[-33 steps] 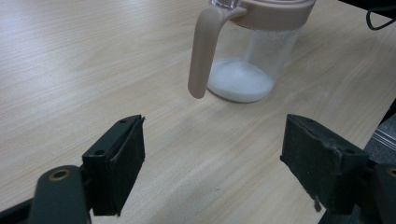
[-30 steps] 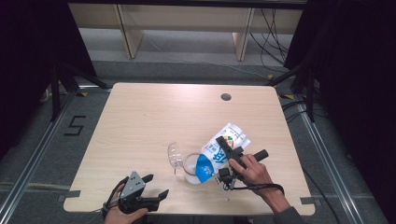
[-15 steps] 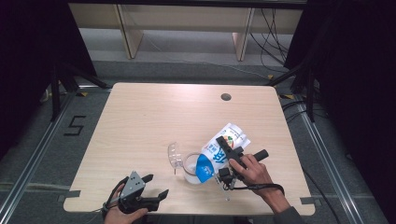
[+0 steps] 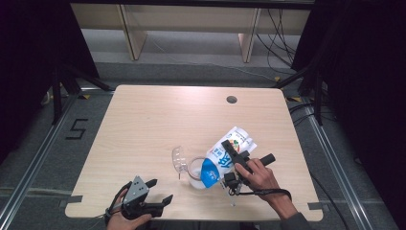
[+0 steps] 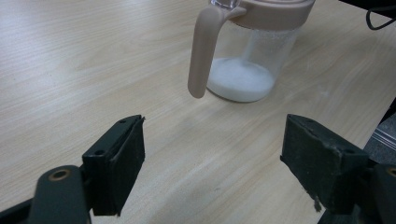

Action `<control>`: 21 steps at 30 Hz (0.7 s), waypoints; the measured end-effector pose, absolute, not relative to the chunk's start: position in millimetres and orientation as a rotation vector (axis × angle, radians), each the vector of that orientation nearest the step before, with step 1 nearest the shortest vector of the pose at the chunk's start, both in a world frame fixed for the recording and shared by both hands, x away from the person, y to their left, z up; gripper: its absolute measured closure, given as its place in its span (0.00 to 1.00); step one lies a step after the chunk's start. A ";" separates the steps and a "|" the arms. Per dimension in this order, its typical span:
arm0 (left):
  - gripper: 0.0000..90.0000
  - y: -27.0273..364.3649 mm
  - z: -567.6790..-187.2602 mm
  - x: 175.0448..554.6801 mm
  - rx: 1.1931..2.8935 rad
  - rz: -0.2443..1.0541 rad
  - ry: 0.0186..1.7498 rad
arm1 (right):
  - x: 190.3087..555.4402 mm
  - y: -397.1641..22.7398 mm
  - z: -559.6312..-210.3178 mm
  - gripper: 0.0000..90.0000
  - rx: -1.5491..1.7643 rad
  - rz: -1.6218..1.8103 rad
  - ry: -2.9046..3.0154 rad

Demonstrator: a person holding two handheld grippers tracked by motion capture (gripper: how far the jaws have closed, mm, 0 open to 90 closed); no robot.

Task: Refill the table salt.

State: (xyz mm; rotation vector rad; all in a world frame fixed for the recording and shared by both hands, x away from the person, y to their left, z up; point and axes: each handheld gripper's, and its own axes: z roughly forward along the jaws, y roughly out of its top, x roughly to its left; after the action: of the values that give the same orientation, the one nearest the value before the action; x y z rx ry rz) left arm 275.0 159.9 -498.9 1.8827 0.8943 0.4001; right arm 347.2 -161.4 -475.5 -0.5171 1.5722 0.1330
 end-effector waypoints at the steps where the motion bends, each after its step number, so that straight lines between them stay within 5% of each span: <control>1: 0.23 159.8 -498.9 274.9 1.882 0.400 0.895 | 347.1 -161.5 -475.4 0.69 -0.516 0.132 1.572; 21: 0.23 159.4 -499.4 275.6 1.879 0.396 0.890 | 347.1 -160.3 -472.0 0.70 -0.553 0.120 1.536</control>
State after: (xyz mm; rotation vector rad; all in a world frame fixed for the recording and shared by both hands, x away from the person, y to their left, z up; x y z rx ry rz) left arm 275.6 159.4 -499.4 1.8791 0.8899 0.3960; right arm 347.1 -160.3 -472.0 -0.5530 1.5361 0.1203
